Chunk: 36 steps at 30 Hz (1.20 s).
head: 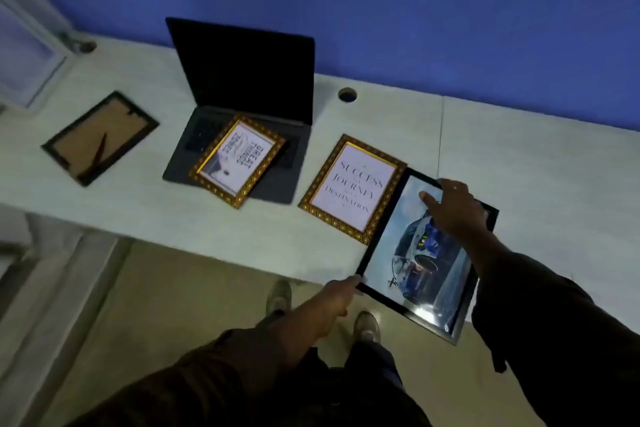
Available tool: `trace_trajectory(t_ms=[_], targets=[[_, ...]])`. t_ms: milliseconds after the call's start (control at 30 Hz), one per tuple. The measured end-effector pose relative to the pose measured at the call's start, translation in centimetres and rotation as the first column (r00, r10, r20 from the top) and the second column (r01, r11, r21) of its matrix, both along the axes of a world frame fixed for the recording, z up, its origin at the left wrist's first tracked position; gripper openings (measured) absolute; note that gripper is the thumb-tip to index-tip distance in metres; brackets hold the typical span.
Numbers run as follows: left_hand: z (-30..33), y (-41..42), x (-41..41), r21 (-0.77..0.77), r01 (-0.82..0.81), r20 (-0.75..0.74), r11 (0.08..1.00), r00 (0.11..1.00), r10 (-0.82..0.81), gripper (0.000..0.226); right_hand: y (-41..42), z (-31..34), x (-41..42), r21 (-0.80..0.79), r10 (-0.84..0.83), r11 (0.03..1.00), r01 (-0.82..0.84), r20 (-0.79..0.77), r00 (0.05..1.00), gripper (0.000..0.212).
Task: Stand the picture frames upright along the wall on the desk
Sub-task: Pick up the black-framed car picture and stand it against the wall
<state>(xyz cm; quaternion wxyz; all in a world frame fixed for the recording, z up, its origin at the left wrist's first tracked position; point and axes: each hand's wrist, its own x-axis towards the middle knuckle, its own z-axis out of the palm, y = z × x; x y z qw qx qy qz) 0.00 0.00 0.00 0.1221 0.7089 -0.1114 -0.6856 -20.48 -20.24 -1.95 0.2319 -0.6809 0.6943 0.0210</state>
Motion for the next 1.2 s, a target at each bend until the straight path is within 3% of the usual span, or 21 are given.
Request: trace_trajectory(t_ms=[67, 200, 333, 433, 633, 733, 833, 933, 1133, 1200], targets=[[0.0, 0.1, -1.6, 0.048, -0.136, -0.055, 0.99, 0.989, 0.139, 0.052, -0.9, -0.2, -0.4, 0.003, 0.033, 0.999, -0.033, -0.069, 0.997, 0.069], [-0.6, 1.1, -6.4, 0.103, -0.257, -0.122, 0.961, 0.955, 0.268, 0.036, -2.3, -1.4, -3.4, 0.068, 0.103, 0.993, -0.095, -0.137, 0.985, 0.063], [-0.5, 1.2, -9.8, 0.088, -0.405, -0.144, 0.91, 0.899, 0.414, 0.037, -2.7, -1.3, -5.7, 0.123, 0.188, 0.977, -0.172, -0.137, 0.973, 0.057], [-0.7, 1.3, -10.9, 0.098, -0.45, -0.188, 0.887, 0.867, 0.461, 0.031, -3.0, -1.3, -6.1, 0.165, 0.211, 0.968, -0.191, -0.112, 0.971, 0.065], [-0.7, 1.9, -10.9, 0.052, -0.531, -0.115, 0.846, 0.838, 0.533, 0.067, -2.2, -1.4, -6.3, 0.227, -0.007, 0.974, 0.011, -0.018, 1.0, 0.08], [0.1, 2.8, -9.7, 0.039, -0.547, -0.018, 0.836, 0.836, 0.548, 0.094, -0.3, -1.0, -5.7, 0.188, -0.046, 0.981, 0.036, 0.05, 0.998, 0.073], [1.2, 3.2, -6.6, -0.039, -0.592, 0.035, 0.805, 0.805, 0.593, 0.083, 1.1, 0.1, -3.6, 0.138, -0.023, 0.99, 0.006, 0.122, 0.992, 0.071], [2.2, 3.4, -2.6, -0.12, -0.629, 0.085, 0.768, 0.765, 0.639, 0.093, 2.0, 1.7, -0.5, 0.102, 0.008, 0.994, -0.03, 0.217, 0.976, 0.069], [6.4, 4.0, 5.6, -0.307, -0.621, 0.121, 0.721, 0.726, 0.677, 0.077, 2.8, 6.1, 6.9, 0.044, 0.07, 0.995, -0.094, 0.376, 0.924, 0.069], [7.9, 4.3, 8.0, -0.377, -0.607, 0.128, 0.7, 0.714, 0.688, 0.062, 3.1, 7.0, 8.9, 0.049, 0.088, 0.992, -0.117, 0.39, 0.917, 0.069]])
